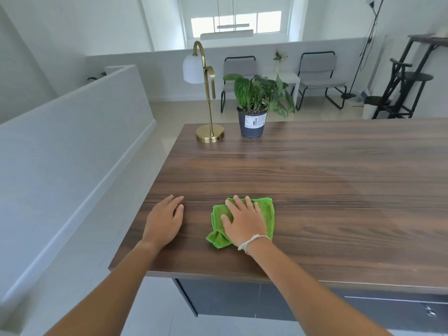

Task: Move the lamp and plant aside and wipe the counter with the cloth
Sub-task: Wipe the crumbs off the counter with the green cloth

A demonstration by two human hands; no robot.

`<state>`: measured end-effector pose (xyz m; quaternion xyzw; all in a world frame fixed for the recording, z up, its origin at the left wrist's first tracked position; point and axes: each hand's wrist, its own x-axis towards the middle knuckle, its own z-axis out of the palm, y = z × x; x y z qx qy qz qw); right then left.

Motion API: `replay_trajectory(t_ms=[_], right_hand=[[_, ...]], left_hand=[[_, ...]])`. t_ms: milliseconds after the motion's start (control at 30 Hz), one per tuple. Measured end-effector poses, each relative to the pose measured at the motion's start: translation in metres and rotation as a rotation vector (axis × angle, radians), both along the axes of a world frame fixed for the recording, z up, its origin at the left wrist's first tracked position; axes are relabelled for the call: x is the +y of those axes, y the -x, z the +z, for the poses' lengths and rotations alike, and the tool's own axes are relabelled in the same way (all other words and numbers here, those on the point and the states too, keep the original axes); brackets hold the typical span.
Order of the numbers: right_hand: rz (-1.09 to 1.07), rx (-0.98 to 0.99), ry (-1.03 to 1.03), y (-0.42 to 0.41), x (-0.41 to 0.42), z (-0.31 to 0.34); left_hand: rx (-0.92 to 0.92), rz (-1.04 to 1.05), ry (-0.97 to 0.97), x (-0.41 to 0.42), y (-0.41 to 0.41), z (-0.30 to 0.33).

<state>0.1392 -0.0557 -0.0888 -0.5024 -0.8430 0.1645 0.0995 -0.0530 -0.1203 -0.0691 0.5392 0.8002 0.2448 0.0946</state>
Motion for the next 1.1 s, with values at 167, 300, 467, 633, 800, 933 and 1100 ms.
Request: replay_trajectory(t_ms=[167,300,467,633,800,933,1100], right_hand=[[0.055,-0.039,-0.055,-0.015,0.003,-0.007],[0.011,-0.101,-0.043,-0.059,0.021,-0.007],[-0.136,-0.161,-0.013,-0.154,0.049,-0.005],[-0.204,-0.183,0.002,-0.227,0.062,-0.002],[-0.199,-0.174,0.002,-0.241,0.067,-0.004],[-0.204,-0.066,0.047,-0.243,0.067,0.000],[-0.194,0.132,0.036,-0.233,0.079,0.025]], left_hand=[[0.148,-0.034,0.043,0.012,-0.007,-0.005],[0.150,-0.083,0.032,0.028,-0.018,-0.006],[0.160,-0.123,0.061,0.049,-0.048,-0.013],[0.187,-0.144,0.057,0.062,-0.077,-0.019],[0.203,-0.138,0.073,0.065,-0.083,-0.022],[0.190,-0.136,0.101,0.064,-0.088,-0.018],[0.106,-0.102,0.067,0.067,-0.091,-0.005]])
